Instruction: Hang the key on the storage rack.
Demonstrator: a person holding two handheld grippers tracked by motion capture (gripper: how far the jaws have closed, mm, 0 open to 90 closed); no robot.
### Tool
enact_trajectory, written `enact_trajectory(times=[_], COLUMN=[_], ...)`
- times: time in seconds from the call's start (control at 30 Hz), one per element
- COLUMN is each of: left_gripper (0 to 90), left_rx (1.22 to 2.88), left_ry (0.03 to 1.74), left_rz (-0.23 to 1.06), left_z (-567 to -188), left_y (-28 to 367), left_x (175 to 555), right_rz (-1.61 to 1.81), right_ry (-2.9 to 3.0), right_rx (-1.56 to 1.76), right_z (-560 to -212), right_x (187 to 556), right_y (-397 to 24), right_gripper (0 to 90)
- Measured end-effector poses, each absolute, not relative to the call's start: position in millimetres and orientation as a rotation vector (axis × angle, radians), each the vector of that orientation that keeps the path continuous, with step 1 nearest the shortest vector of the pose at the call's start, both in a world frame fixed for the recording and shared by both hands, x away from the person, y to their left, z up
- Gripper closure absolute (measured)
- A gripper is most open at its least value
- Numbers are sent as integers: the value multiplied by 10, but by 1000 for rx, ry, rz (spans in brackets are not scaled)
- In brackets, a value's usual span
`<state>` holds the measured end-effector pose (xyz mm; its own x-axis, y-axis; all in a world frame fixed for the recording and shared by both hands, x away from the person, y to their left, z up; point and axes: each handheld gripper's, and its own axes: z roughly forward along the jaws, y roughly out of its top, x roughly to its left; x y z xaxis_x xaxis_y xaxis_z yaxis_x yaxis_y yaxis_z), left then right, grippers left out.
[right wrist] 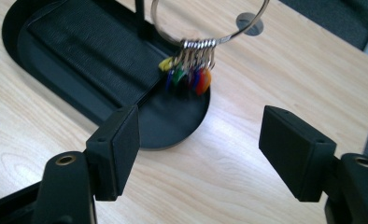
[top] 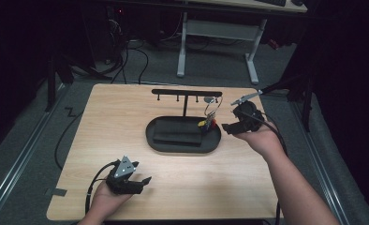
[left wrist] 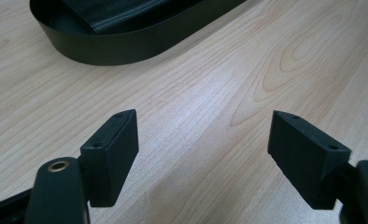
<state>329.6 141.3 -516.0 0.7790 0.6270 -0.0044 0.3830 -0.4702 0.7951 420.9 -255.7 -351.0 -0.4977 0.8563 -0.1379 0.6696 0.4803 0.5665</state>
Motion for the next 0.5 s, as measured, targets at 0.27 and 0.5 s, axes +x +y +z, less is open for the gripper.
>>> enact_trajectory(times=[0.27,0.5], left_gripper=[250,250], left_rx=[2130,2137], left_ry=[748,747], left_rz=[367,366], left_z=[-5167,-5172], left_y=[1408,1402], left_x=[3285,3276], right_rz=[772,814], right_ry=[2293,2246], right_rx=[1274,1208], right_z=[-3802,-4064], right_x=[3925,3647], right_y=[-2656,-2666], right_gripper=[298,294])
